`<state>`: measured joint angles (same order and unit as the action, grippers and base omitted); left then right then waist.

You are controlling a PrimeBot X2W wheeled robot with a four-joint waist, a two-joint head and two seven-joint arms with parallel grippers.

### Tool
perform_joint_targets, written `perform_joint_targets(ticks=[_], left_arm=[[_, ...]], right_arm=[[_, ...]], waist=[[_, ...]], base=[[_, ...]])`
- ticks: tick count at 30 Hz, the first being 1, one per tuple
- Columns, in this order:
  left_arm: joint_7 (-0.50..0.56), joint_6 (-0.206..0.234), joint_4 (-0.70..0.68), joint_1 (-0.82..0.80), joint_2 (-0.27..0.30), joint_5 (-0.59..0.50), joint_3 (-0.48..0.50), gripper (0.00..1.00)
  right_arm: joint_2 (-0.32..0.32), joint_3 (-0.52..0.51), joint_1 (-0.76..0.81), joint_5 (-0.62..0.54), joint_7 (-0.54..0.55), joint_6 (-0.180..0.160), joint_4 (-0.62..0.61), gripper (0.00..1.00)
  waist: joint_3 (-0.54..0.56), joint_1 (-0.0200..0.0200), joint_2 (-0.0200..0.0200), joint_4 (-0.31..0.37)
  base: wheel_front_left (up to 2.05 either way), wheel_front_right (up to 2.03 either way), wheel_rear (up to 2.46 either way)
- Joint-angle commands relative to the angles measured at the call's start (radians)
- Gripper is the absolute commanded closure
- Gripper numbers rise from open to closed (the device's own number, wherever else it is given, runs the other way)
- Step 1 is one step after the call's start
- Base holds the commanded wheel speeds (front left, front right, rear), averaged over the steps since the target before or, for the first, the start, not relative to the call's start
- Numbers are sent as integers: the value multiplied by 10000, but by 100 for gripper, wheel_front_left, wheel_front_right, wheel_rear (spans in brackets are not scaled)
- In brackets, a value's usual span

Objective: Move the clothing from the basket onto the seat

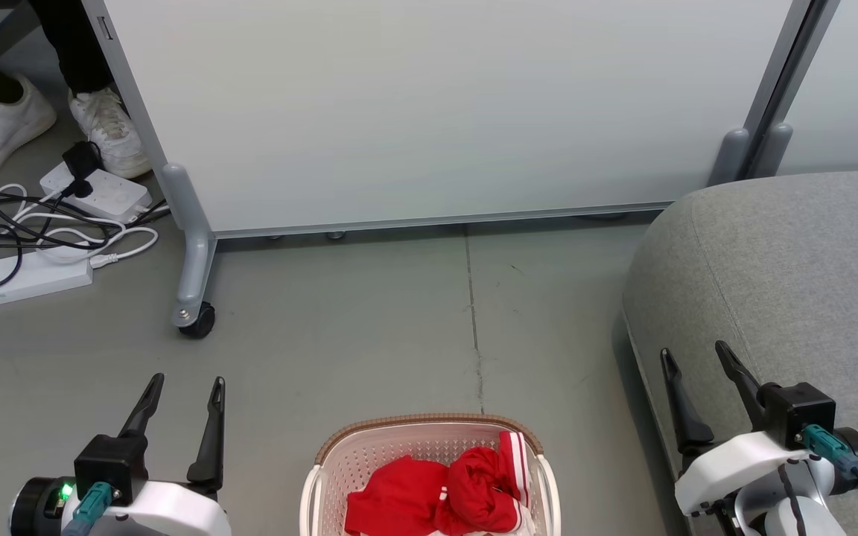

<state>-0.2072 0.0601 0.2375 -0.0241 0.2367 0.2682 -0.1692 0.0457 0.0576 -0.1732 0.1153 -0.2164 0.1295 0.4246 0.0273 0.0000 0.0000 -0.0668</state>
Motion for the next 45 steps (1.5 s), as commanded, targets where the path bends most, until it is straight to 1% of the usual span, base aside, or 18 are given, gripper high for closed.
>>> perform_joint_targets(ticks=[1, 10, 17, 32, 35, 38, 45], left_arm=[[-89, 62, -56, 127, 78, -203, -50, 0], [180, 36, -27, 135, -20, 286, 91, 0], [334, 30, 23, 125, -32, 523, 133, 0], [364, 124, 31, 24, 94, 617, 58, 0], [384, 68, -38, -216, 111, 567, -6, 0], [355, -81, -79, -584, 132, 604, -91, 0], [355, -551, 255, -1850, 9, 519, -515, 0]], right_arm=[[83, -45, 116, -126, -120, 22, -10, 0], [84, -28, 41, 260, -194, 22, 182, 0], [84, -29, 12, 321, -233, 22, 274, 0], [84, 16, -147, 269, -340, 22, 281, 0], [83, 21, -266, 272, -317, 22, 132, 0], [81, 3, -427, 229, -272, 22, -128, 0], [84, 40, -1101, 268, -145, 22, -1051, 0]], waist=[[0, 0, 0, -8], [-1, 0, 0, 2], [-10, 0, 0, -1], [-121, 0, 0, 17], [-319, 0, 0, 73], [-765, 0, 0, 170], [-2274, 0, 0, 620]], base=[[0, 0, 0], [0, 0, 0], [0, 0, 0], [0, 0, 0], [0, 0, 0], [0, 0, 0], [0, 0, 0]])
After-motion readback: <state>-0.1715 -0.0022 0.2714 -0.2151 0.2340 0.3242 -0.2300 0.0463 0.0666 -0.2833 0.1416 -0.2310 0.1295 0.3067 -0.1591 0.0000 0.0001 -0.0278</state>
